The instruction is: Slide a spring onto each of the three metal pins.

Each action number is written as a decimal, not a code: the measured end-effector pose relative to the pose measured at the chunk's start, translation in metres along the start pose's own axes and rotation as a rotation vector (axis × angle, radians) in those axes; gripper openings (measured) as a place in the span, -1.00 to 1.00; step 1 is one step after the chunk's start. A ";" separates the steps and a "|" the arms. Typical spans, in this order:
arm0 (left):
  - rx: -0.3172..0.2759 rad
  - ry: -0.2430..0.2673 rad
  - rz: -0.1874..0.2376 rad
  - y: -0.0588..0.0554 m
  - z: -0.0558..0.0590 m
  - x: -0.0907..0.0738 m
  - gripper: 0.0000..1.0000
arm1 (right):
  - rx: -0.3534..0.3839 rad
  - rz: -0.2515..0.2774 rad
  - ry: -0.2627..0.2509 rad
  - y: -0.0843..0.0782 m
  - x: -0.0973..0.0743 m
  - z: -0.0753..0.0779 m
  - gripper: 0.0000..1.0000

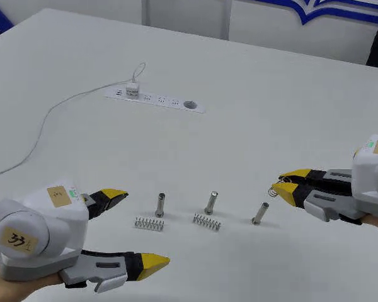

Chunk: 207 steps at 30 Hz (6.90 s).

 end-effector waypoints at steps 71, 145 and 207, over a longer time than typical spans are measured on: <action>-0.093 0.059 -0.058 -0.032 0.014 -0.009 0.79 | 0.096 -0.211 -0.015 -0.074 0.042 0.000 -0.77; -0.110 0.044 -0.090 -0.035 0.021 -0.010 0.71 | 0.064 -0.236 0.293 -0.078 0.097 -0.070 -0.75; 0.062 -0.147 0.041 0.049 0.014 0.044 0.15 | 0.080 -0.006 0.325 0.012 0.030 -0.088 -0.79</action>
Point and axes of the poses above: the centre of the closed fingertips' face, and the gripper's own axes: x roughly forward along the fingers, z roughly to its right, y roughly out of its top, the point moved 7 cm from there along -x, roughly backward along the fingers, and after that the axes turned 15 degrees about z, right-handed, at the moved point
